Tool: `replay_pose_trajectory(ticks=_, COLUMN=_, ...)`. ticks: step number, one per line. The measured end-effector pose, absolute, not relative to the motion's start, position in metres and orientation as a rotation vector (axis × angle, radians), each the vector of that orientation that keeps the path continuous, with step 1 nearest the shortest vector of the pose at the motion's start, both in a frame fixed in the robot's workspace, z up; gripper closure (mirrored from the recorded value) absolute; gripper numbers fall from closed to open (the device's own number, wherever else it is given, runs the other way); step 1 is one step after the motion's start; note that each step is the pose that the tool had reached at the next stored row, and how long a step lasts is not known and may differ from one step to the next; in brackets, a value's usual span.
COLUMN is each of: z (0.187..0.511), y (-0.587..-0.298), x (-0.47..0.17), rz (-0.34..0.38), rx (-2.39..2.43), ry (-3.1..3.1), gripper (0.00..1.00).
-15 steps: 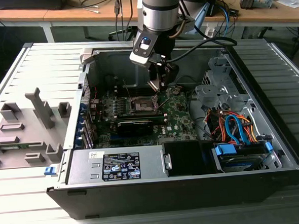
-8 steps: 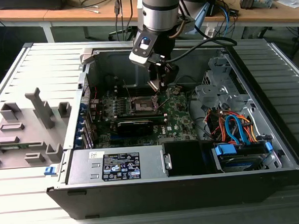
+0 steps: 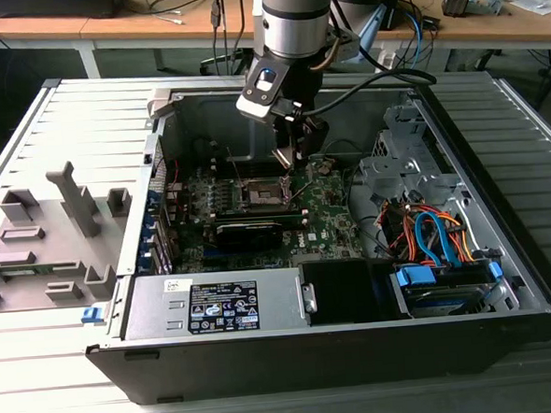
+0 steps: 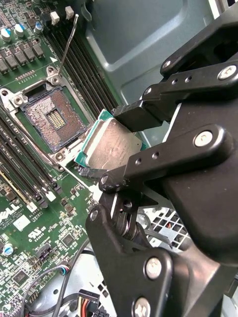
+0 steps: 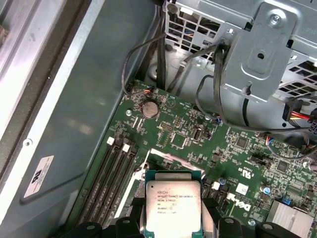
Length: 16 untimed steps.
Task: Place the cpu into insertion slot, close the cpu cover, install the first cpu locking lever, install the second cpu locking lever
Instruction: 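Place the cpu into insertion slot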
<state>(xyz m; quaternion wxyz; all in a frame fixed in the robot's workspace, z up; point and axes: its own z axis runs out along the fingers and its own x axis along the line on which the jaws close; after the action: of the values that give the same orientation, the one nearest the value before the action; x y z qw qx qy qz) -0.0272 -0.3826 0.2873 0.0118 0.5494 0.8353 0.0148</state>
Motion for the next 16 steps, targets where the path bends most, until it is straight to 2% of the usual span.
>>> replay_pose_trajectory(ticks=16, z=0.287, y=-0.3826, x=-0.0272, rz=0.046, rx=1.75, ry=2.58, gripper=0.46)
